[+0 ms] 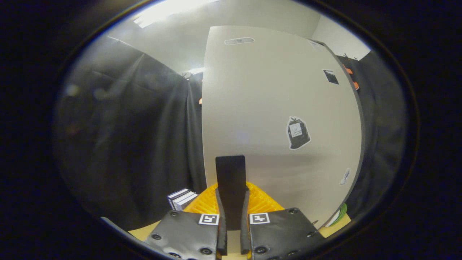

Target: Open the shoe cabinet door, grab the shoes and put them into the shoe cabinet, then close the shoe cabinet door.

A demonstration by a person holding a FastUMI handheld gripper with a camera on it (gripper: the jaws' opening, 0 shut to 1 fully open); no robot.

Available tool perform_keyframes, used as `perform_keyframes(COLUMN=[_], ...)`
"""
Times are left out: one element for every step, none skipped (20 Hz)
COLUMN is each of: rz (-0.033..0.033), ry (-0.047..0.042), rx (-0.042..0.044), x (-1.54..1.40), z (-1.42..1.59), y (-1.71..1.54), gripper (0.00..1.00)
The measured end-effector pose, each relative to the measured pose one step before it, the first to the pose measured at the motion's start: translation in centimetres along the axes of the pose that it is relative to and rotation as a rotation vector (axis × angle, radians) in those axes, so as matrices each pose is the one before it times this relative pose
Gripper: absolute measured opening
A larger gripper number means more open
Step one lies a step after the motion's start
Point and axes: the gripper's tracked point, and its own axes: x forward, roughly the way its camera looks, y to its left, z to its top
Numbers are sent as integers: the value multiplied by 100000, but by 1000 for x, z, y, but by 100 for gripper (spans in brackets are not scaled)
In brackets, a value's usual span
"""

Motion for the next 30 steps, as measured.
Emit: perform_keyframes(rz=[1735, 1765, 1717, 1576, 1460, 1350, 1241, 832, 625, 318, 76, -389, -826, -888, -621, -636, -886, -1130, -1310, -1302, -1178, -999, -1145, -1444, -1944, -1989, -2145, -2066, -2209, -1680], ry=[715, 432, 192, 263, 401, 391, 280, 400, 74, 315, 97, 187, -182, 38, 53, 327, 104, -7, -249, 87, -84, 98, -92, 91, 366, 17, -15, -20, 146, 11], rx=[108, 462, 177, 33, 33, 82, -347, -504, -365, -245, 49, -42, 130, -179, -15, -188, 50, -261, -202, -12, 268, 70, -334, -229, -426, 35, 192, 311, 279, 364], x=[-822, -810, -834, -352, -387, -573, -902, -761, -794, -784, -749, -704, -635, -467, -238, -275, -380, -476, -238, -283, -336, -300, -135, -230, -134, -204, -98, -141, -181, -196], z=[64, 70, 54, 23, 49, 139, 237, 139, 140, 107, 40, 53, 19, -55, 4, -70, 65, 86, 43, -44, 186, -64, 65, 39, -10, -69, -17, 26, 28, 125], y=[-254, -218, -258, -89, -223, -202, -48, -151, -234, -363, -301, -432, -418, -499, -484, -314, -481, -443, -494, -425, -463, -380, -399, -516, -630, -468, -593, -643, -634, -566], gripper=[16, 16, 16, 16, 16, 16, 16, 16, 16, 16, 16, 16, 16, 16, 16, 16, 16, 16, 15, 15, 15, 15, 15, 15, 15, 15, 15, 14, 14, 14])
